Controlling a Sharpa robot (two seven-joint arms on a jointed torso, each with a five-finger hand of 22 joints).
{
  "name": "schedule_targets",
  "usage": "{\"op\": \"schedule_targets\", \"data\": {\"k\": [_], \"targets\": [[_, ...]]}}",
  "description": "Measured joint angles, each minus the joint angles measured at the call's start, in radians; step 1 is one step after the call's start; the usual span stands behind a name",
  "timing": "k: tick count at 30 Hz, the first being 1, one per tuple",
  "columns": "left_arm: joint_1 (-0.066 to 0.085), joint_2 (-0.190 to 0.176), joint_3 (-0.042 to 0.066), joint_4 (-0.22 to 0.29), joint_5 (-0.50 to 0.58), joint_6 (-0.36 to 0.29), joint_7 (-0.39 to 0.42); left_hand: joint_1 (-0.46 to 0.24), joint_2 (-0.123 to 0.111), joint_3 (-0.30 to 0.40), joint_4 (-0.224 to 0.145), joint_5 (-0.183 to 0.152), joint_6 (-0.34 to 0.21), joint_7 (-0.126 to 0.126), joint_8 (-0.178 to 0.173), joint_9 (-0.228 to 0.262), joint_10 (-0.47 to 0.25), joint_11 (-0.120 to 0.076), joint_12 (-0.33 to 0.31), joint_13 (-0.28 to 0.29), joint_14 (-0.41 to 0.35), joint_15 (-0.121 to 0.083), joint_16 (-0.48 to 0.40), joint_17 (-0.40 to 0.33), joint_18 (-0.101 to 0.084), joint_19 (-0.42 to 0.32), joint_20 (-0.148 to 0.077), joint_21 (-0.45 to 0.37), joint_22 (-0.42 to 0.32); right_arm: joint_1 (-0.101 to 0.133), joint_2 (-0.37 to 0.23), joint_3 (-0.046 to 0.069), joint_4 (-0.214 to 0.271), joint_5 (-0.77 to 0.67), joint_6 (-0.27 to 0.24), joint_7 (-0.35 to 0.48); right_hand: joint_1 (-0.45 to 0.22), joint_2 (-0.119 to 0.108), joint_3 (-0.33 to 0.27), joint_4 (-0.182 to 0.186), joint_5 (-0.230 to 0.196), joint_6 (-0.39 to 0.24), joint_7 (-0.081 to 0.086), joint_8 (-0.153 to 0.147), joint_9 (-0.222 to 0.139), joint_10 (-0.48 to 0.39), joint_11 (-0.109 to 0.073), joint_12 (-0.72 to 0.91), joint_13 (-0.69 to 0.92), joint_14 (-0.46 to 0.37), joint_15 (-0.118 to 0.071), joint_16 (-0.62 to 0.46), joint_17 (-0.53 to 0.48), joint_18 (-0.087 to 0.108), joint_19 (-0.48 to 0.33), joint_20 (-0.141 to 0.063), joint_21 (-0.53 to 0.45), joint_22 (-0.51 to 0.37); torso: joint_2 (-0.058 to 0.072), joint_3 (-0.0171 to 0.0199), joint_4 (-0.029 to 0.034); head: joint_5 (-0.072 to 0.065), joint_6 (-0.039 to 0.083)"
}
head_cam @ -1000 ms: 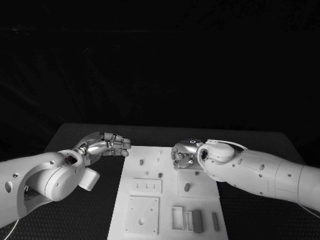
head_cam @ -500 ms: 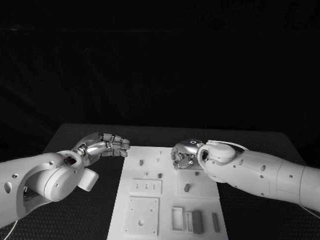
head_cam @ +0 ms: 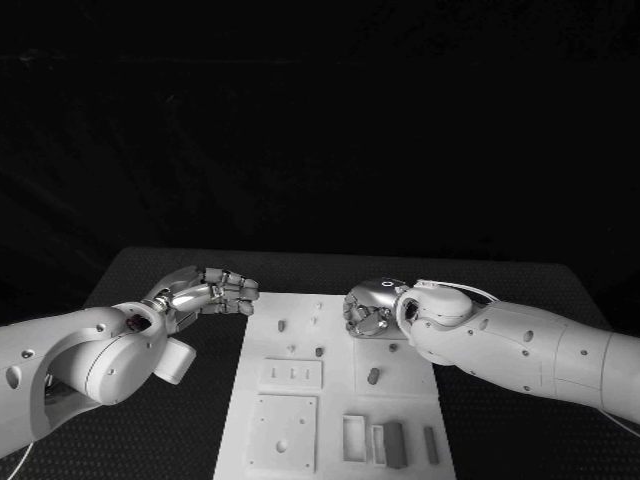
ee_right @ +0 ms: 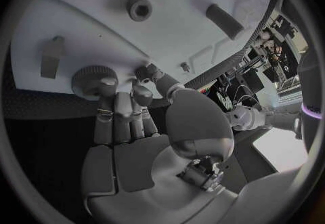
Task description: Assemble the parts on the task board
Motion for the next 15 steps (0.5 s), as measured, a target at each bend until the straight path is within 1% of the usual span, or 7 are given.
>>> {"op": "schedule_targets", "data": {"k": [4,9,11,15], "targets": [[0.000,0.000,0.000,-0.001,0.000,0.000,0.000,0.000,0.000,0.000,0.000,0.000,0.000,0.000,0.000,0.000,0.000,0.000,0.000,0.000,0.000,0.000,0.000,0.000,0.000,0.000,0.000,-0.004,0.000,0.000,0.000,0.001,0.000,0.000,0.000,-0.001,0.005,0.005,0.000,0.000,0.000,0.007,0.000,0.000,0.000,0.000,0.000,0.000,0.001,0.000,0.000,0.000,0.000,0.000,-0.002,-0.002,0.004,0.000,0.001,0.0002,0.0000,0.000,0.000],[0.000,0.000,0.000,-0.002,0.000,0.001,0.000,0.000,0.000,0.000,0.000,0.000,0.000,0.000,0.000,0.000,0.000,0.000,-0.004,0.000,0.000,0.000,-0.004,0.000,0.000,0.000,0.000,-0.004,-0.001,0.000,0.000,0.001,0.001,-0.001,-0.002,-0.002,0.005,0.005,0.000,0.000,0.000,0.017,-0.006,0.005,0.001,0.002,-0.002,0.000,0.001,0.000,0.000,0.000,0.001,0.000,-0.004,-0.004,0.004,0.000,0.002,0.0004,0.0002,-0.004,0.001],[0.000,0.000,0.000,-0.002,0.000,0.002,0.000,0.000,0.000,0.000,0.000,0.000,0.000,0.000,0.000,-0.001,0.000,0.000,-0.004,0.000,0.000,0.000,-0.004,0.001,0.000,0.000,0.000,-0.004,-0.001,0.000,-0.001,0.001,0.001,-0.003,-0.003,-0.003,0.008,0.008,0.000,0.000,0.000,0.022,-0.004,0.005,0.002,0.004,-0.004,0.000,0.002,0.001,-0.001,0.000,0.001,0.000,-0.004,-0.004,0.007,0.000,0.002,0.0004,0.0004,-0.004,0.001],[0.000,0.000,0.000,-0.002,0.000,0.002,-0.001,0.000,0.000,0.000,0.000,0.000,0.000,0.000,0.000,-0.001,0.000,0.000,-0.004,0.000,0.000,0.000,-0.004,0.001,-0.001,-0.002,-0.002,-0.004,-0.001,0.000,0.000,0.001,0.002,-0.005,-0.006,-0.004,0.013,0.013,0.000,0.000,0.000,0.033,-0.011,0.011,0.005,0.007,-0.007,0.000,0.002,0.005,-0.005,0.000,0.003,0.000,-0.004,-0.004,0.008,0.000,0.002,-0.0001,0.0011,-0.004,0.001]]}}
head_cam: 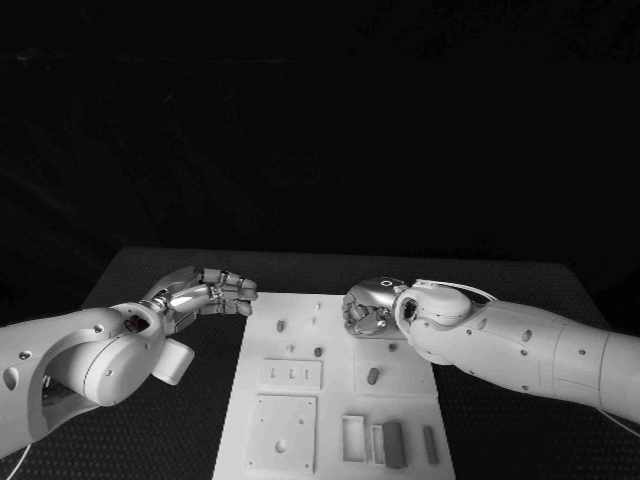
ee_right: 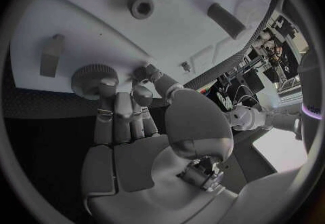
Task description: Assemble the parts on the task board
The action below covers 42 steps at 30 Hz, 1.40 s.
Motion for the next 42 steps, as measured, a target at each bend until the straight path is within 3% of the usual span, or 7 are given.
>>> {"op": "schedule_targets", "data": {"k": [6,18,28,42], "targets": [[0.000,0.000,0.000,0.000,0.000,0.001,0.000,0.000,0.000,0.000,0.000,0.000,0.000,0.000,0.000,0.000,0.000,0.000,0.000,-0.001,0.000,0.000,0.000,0.000,-0.001,-0.002,-0.002,0.000,-0.001,-0.001,0.001,0.000,0.003,-0.006,-0.006,-0.004,0.012,0.012,0.003,-0.003,0.000,0.051,-0.015,0.023,0.011,0.009,-0.009,0.000,0.003,0.002,-0.016,0.004,0.000,0.000,0.000,0.000,0.004,0.000,0.001,-0.0001,0.0000,0.000,0.000],[0.000,0.000,0.000,-0.001,0.000,0.001,0.000,0.000,0.000,0.000,0.000,0.000,0.000,0.000,0.000,0.000,0.000,0.000,0.000,-0.001,0.000,0.000,0.000,0.001,-0.001,-0.002,-0.001,0.000,-0.001,-0.005,0.000,-0.002,0.010,-0.019,-0.039,-0.011,0.009,0.033,0.001,-0.005,-0.001,0.082,-0.039,0.041,0.015,0.022,-0.029,-0.008,0.004,0.018,-0.032,0.004,0.005,0.006,-0.004,-0.004,0.008,0.000,0.002,-0.0012,0.0000,-0.002,0.000],[0.000,0.001,0.000,-0.002,0.000,0.001,0.000,0.000,0.000,0.000,0.000,0.000,0.000,0.000,0.000,-0.001,0.000,0.000,0.000,-0.001,0.000,0.000,-0.002,0.002,-0.001,-0.001,-0.001,-0.004,-0.002,-0.005,0.021,0.028,0.016,-0.027,-0.073,-0.016,0.011,0.036,0.003,-0.003,-0.004,0.082,-0.039,0.041,0.015,0.025,-0.032,-0.008,0.004,0.018,-0.032,0.004,0.005,0.006,-0.004,-0.004,0.012,0.000,0.002,-0.0012,0.0008,-0.001,0.001],[0.000,0.008,0.000,-0.002,0.000,0.001,-0.002,0.000,0.000,-0.003,-0.003,0.000,0.000,0.000,0.000,-0.001,0.000,0.000,-0.003,-0.002,0.000,0.000,-0.004,0.003,-0.002,-0.001,-0.001,-0.004,-0.002,0.009,0.082,0.029,-0.030,-0.033,-0.114,-0.036,0.013,0.037,0.003,-0.003,-0.005,0.085,-0.042,0.041,0.015,0.025,-0.032,-0.012,0.004,0.022,-0.036,0.004,0.002,0.005,0.001,-0.007,0.012,0.000,0.003,-0.0018,-0.0002,0.001,0.009]]}}
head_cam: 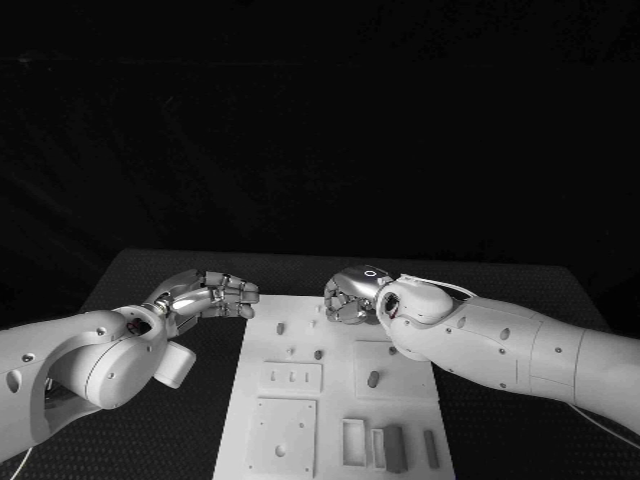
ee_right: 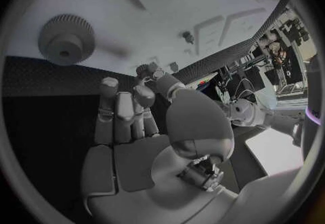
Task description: Assemble the parts on the task board
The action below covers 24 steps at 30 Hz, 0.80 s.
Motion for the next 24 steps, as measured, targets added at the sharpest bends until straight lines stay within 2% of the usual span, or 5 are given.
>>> {"op": "schedule_targets", "data": {"k": [7,14,24], "targets": [[0.000,0.012,0.000,-0.005,0.000,0.000,0.000,0.000,0.000,0.000,0.000,0.000,0.000,0.000,0.000,-0.001,0.000,0.000,0.000,0.000,0.000,0.000,0.000,0.001,0.000,0.000,0.000,0.000,-0.001,0.002,0.041,0.000,-0.039,-0.005,-0.019,-0.015,0.000,0.000,0.000,0.000,0.000,0.001,0.000,0.000,0.000,0.002,-0.002,0.000,0.000,0.000,0.000,0.000,0.000,0.000,0.000,0.000,0.000,0.000,0.000,-0.0007,0.0009,-0.002,0.004],[0.000,0.016,0.000,-0.009,0.000,0.001,0.000,0.000,0.000,0.000,0.000,0.000,0.000,0.000,0.000,-0.001,0.000,0.000,0.000,0.000,0.000,0.000,0.000,0.002,-0.005,0.004,-0.004,0.000,-0.001,0.002,0.062,0.000,-0.056,-0.012,-0.036,-0.024,0.000,0.000,0.000,0.000,-0.003,0.003,-0.001,0.000,0.000,0.003,-0.003,0.000,0.000,0.000,0.000,0.000,-0.002,-0.001,0.000,0.000,0.000,0.000,0.001,-0.0009,0.0031,-0.004,0.004],[0.000,0.022,0.000,-0.010,-0.001,0.001,0.000,0.000,0.000,-0.003,0.003,0.000,0.000,0.000,0.000,-0.001,0.000,0.000,0.000,0.000,0.000,0.000,0.000,0.002,-0.005,0.004,-0.004,0.000,-0.001,0.001,0.091,0.000,-0.087,-0.020,-0.048,-0.030,0.000,-0.001,0.000,0.000,-0.003,0.006,-0.001,0.005,0.000,0.003,-0.003,-0.004,0.000,0.000,0.001,0.000,-0.002,-0.006,0.000,0.000,0.000,0.000,0.001,-0.0008,0.0015,-0.001,0.006]]}}
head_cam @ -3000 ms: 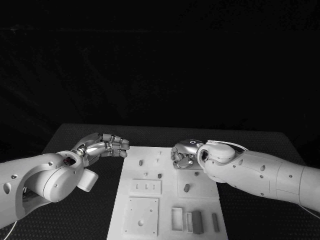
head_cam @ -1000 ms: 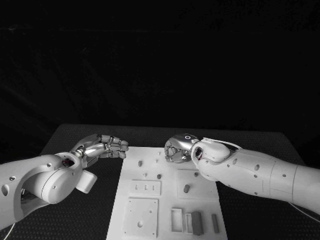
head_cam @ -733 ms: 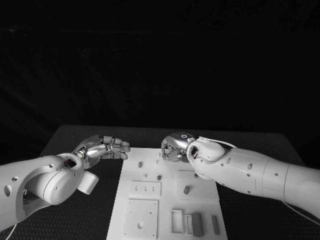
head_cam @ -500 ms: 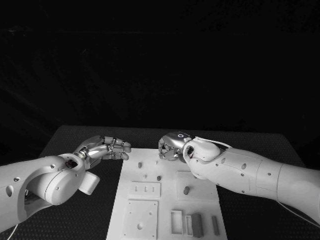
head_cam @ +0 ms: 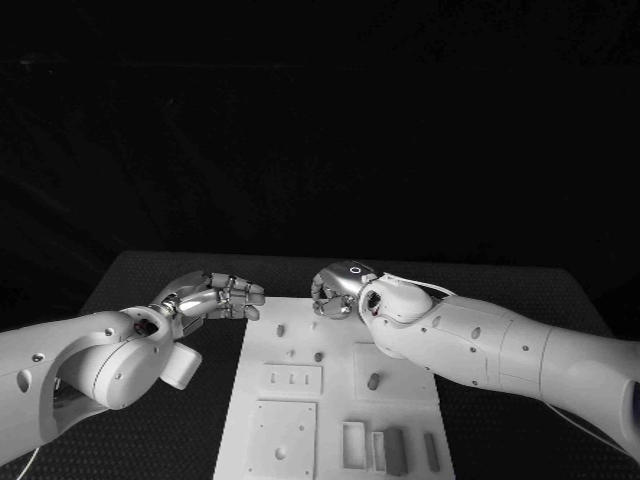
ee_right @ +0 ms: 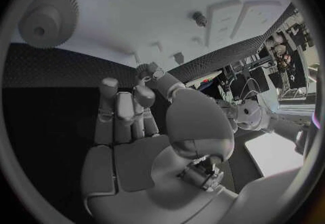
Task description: Assemble the parts on the task board
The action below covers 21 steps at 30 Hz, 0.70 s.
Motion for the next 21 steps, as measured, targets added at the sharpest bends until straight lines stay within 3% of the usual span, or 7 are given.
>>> {"op": "schedule_targets", "data": {"k": [21], "targets": [[0.001,0.009,0.000,-0.004,0.000,0.002,0.000,0.000,0.000,0.000,0.000,0.000,0.000,0.000,-0.004,-0.001,0.000,0.000,-0.004,-0.001,0.000,0.000,-0.004,0.003,0.000,0.000,0.000,-0.004,-0.001,-0.009,0.032,-0.001,-0.048,-0.007,0.000,-0.004,0.000,0.000,0.002,0.002,0.004,0.000,0.000,0.000,0.000,0.000,0.000,0.000,0.000,-0.003,-0.002,0.000,-0.006,-0.001,0.000,0.000,0.000,0.000,0.000,0.0012,-0.0007,0.003,-0.002]]}}
